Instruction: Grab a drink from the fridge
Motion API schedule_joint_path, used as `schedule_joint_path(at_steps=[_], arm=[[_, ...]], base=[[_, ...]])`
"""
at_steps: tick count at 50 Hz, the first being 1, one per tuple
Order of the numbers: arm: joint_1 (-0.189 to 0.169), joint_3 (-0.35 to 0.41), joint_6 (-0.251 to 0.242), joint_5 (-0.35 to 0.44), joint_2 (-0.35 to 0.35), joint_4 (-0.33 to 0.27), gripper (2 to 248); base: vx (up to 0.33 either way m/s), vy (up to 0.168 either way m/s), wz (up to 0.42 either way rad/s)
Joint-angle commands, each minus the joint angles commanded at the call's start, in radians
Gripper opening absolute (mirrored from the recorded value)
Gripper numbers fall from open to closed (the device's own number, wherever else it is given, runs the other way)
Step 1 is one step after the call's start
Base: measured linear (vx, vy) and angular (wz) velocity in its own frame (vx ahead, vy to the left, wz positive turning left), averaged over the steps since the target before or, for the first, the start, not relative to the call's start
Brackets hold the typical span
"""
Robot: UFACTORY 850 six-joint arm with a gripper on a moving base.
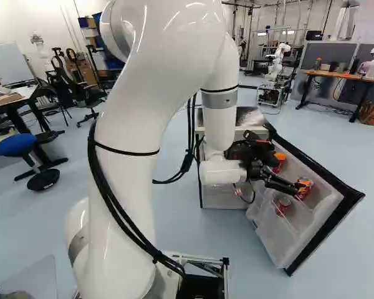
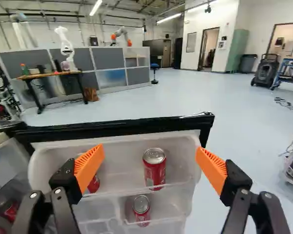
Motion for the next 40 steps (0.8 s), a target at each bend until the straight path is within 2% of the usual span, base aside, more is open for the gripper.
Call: schedule_joint_path(at_steps=[20, 40], arm=[[-0.002, 0.112, 0.000, 0.000, 0.081, -0.210, 247], [0.016, 0.141, 0.000, 0.000, 0.103, -0.420, 247]], base=[[0.000, 0.000, 0.000], [0.000, 0.000, 0.000]])
